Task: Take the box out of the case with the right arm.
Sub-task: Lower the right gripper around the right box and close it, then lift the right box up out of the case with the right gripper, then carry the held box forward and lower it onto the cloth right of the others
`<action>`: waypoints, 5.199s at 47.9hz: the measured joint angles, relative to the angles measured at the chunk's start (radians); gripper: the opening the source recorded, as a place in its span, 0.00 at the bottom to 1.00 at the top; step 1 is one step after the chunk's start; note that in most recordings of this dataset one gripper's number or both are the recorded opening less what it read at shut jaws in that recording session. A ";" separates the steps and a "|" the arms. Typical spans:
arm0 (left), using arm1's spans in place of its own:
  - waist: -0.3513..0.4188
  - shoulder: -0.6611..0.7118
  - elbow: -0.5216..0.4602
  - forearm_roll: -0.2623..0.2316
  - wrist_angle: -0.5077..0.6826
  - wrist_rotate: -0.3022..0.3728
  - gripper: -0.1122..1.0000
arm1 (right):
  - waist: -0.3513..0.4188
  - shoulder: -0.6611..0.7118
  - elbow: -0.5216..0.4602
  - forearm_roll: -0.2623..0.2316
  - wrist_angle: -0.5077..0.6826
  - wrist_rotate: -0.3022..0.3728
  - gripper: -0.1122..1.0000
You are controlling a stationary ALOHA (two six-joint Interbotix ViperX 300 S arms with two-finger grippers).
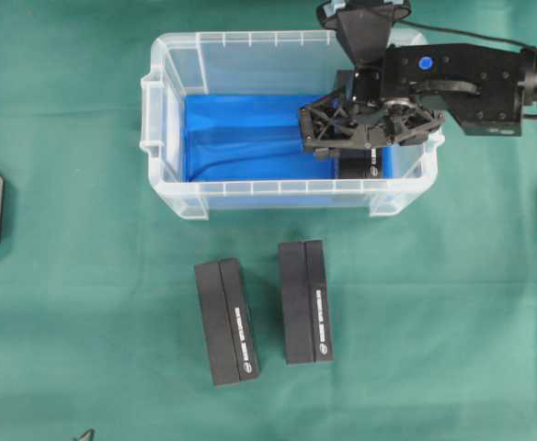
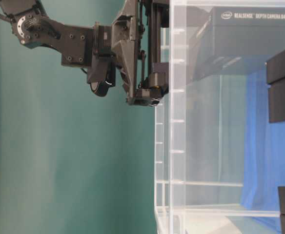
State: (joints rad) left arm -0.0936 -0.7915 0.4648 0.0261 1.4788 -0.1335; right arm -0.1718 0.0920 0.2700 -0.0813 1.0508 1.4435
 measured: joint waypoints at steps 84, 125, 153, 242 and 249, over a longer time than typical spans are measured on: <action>0.000 0.000 0.002 0.000 0.000 0.003 0.12 | 0.041 -0.089 -0.225 -0.115 0.350 0.103 0.68; 0.000 0.000 0.000 0.000 0.000 0.003 0.12 | 0.112 -0.097 -0.492 -0.215 0.632 0.103 0.68; 0.000 0.000 0.000 0.000 0.000 0.003 0.12 | 0.115 -0.097 -0.495 -0.219 0.635 0.103 0.68; 0.000 0.000 0.000 0.000 0.000 0.003 0.12 | 0.195 -0.097 -0.495 -0.222 0.683 0.155 0.68; 0.000 0.000 0.000 0.000 0.000 0.003 0.12 | 0.247 -0.097 -0.495 -0.222 0.707 0.196 0.68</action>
State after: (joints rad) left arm -0.0936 -0.7915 0.4648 0.0261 1.4788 -0.1304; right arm 0.0752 -0.0046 -0.2255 -0.3037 1.7579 1.6398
